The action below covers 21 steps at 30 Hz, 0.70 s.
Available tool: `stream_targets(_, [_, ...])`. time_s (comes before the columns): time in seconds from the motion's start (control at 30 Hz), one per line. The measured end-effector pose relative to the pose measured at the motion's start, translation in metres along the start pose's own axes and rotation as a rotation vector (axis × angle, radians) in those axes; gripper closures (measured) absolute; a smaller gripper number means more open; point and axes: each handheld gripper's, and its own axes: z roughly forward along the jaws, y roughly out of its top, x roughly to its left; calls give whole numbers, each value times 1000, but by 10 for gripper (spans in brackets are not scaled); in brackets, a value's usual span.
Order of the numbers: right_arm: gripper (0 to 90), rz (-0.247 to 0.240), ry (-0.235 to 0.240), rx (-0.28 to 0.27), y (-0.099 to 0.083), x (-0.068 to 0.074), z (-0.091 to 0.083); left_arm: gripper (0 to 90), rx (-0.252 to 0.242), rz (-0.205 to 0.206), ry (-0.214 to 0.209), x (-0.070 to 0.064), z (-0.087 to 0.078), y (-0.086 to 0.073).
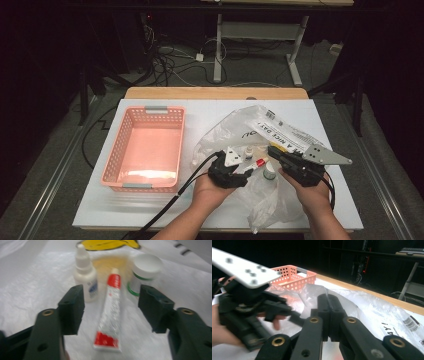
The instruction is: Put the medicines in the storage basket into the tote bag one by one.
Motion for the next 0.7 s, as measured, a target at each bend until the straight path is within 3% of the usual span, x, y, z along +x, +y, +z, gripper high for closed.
stream_targets(0.07, [900,-3,2,0,0,0,0,328,27,27,-15,-4,-6,-9])
stream_targets(0.13, [900,-5,1,2,0,1,0,304,51,26,-36,-6,-13,-17])
stream_targets(0.23, [900,-5,1,4,0,2,0,283,68,28,-37,-9,-23,-30])
stream_targets(0.37, [900,-6,4,9,-1,3,2,244,122,71,-10,-11,-27,-44])
stream_targets(0.5, [900,-3,4,15,-2,4,2,194,134,16,8,-1,-29,-55])
stream_targets(0.63, [900,-7,2,14,-2,3,0,157,148,1,70,3,-32,-64])
stream_targets(0.7, [900,0,1,13,-3,3,0,129,168,-17,82,5,-33,-69])
